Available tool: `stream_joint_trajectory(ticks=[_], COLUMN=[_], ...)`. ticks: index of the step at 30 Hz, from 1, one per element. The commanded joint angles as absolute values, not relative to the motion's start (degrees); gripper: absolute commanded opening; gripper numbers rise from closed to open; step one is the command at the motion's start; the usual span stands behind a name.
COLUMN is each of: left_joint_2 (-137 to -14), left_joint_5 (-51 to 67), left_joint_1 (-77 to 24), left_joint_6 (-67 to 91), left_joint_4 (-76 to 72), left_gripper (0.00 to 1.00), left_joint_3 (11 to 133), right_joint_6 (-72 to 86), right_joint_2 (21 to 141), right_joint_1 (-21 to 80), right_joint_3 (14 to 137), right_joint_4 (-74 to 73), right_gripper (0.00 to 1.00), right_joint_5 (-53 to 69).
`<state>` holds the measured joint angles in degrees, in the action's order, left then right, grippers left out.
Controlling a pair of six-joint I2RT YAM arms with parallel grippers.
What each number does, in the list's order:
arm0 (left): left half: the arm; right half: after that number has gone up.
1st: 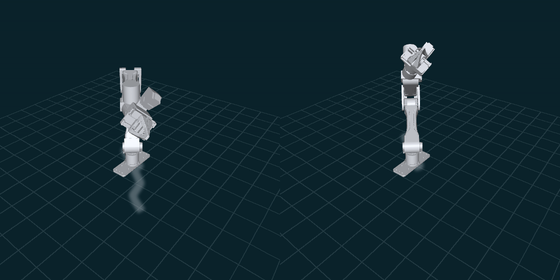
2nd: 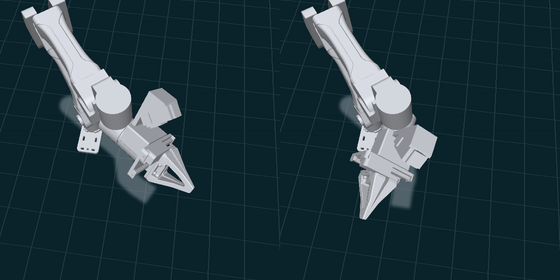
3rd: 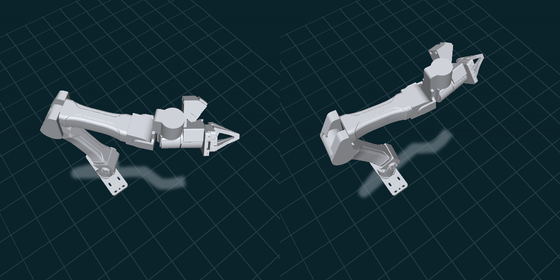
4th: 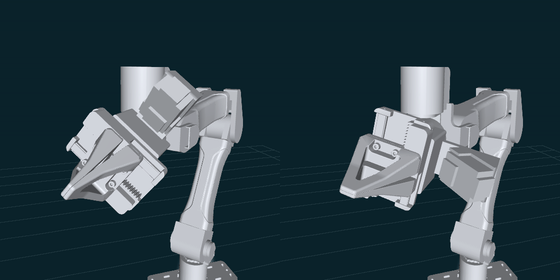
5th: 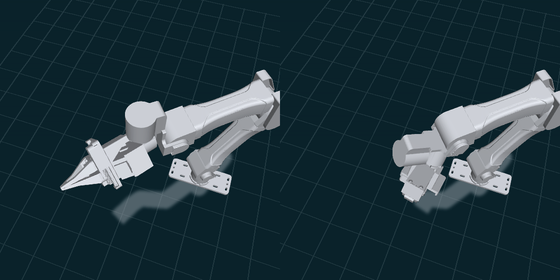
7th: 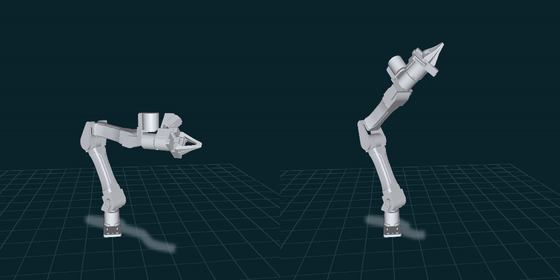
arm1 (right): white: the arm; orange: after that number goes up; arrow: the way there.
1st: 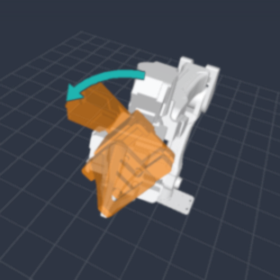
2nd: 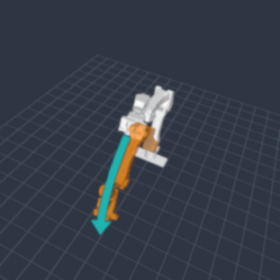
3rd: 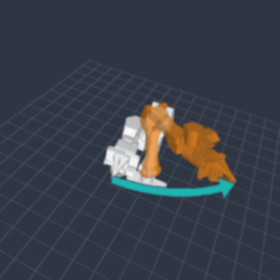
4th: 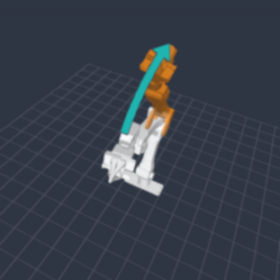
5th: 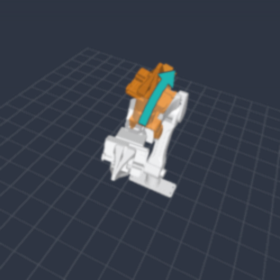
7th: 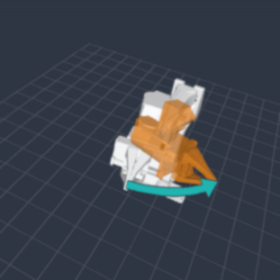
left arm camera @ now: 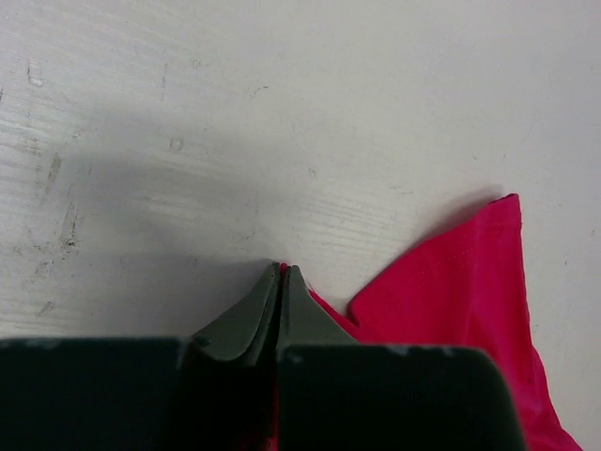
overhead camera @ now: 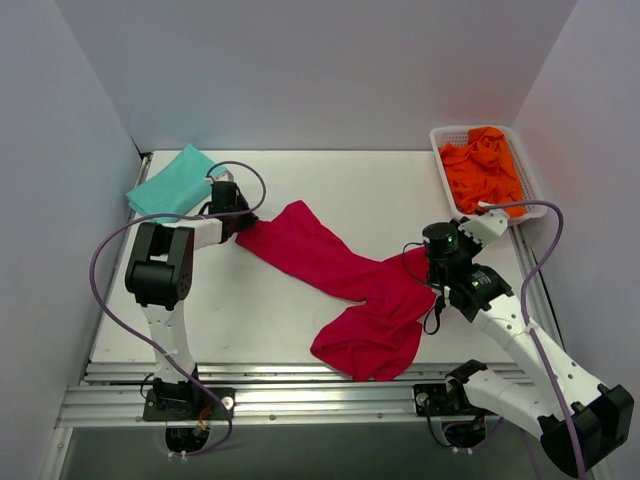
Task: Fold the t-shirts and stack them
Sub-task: Flatten out the tshirt
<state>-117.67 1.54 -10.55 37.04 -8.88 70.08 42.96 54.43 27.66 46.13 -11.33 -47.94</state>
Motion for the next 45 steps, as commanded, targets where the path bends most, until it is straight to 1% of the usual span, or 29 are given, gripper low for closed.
stream_joint_trajectory(ticks=[1, 8, 10, 16, 23, 26, 28, 29, 30, 32, 34, 38, 43, 45], left_joint_2=[-119.36, -115.06, -112.51, -104.16, -88.61, -76.78, -71.48, -66.32, -63.66, -57.17, -53.37, -43.63, -35.25, -32.70], left_joint_5=[1.85, 0.53, -1.05, -1.05, -2.72, -3.51, -4.22, -4.39, -4.66, -4.48, -3.96, -2.81, -0.27, 0.87], left_joint_1=[-10.55, -10.55, -10.55, -10.55, -10.63, -10.72, -10.98, -11.25, -11.42, -11.95, -12.30, -12.66, -13.01, -13.01], left_joint_6=[36.65, 34.98, 34.81, 34.45, 33.58, 33.22, 33.05, 32.96, 32.78, 32.43, 32.08, 31.03, 30.15, 29.45], left_joint_4=[-7.12, -6.24, -6.42, -6.42, -5.01, -2.64, -0.36, -0.09, 2.52, 4.39, 7.46, 12.03, 13.18, 14.58], left_gripper=[0.02, 0.02, 0.02, 0.02, 0.02, 0.02, 0.02, 0.02, 0.02, 0.02, 0.02, 0.02, 0.02, 0.02], left_joint_3=[71.54, 70.58, 69.62, 66.72, 59.42, 56.87, 55.55, 55.29, 55.11, 55.63, 57.12, 59.76, 62.75, 66.33], right_joint_6=[42.27, 42.19, 42.01, 41.31, 39.73, 38.24, 36.92, 35.61, 34.73, 31.84, 30.15, 24.71, 18.03, 17.14], right_joint_2=[54.40, 55.11, 55.37, 53.44, 49.40, 47.12, 45.10, 44.39, 43.69, 41.05, 38.33, 33.85, 28.31, 27.34], right_joint_1=[27.16, 27.16, 27.25, 27.33, 28.21, 29.09, 29.62, 30.05, 30.23, 30.59, 30.67, 30.67, 30.59, 30.50], right_joint_3=[45.53, 45.26, 45.79, 46.58, 48.86, 50.97, 52.46, 54.04, 54.75, 56.50, 57.21, 58.44, 60.55, 61.95], right_joint_4=[-10.72, -9.75, -9.93, -10.98, -11.60, -11.16, -10.46, -10.11, -9.59, -7.57, -4.94, 1.73, 11.14, 12.74], right_gripper=[0.00, 0.00, 0.00, 0.00, 0.00, 0.00, 0.00, 0.00, 0.00, 0.00, 0.00, 0.00, 0.00, 0.00], right_joint_5=[-49.92, -49.31, -49.31, -49.04, -46.15, -44.91, -44.39, -44.30, -44.12, -42.55, -41.05, -34.04, -25.50, -22.43])
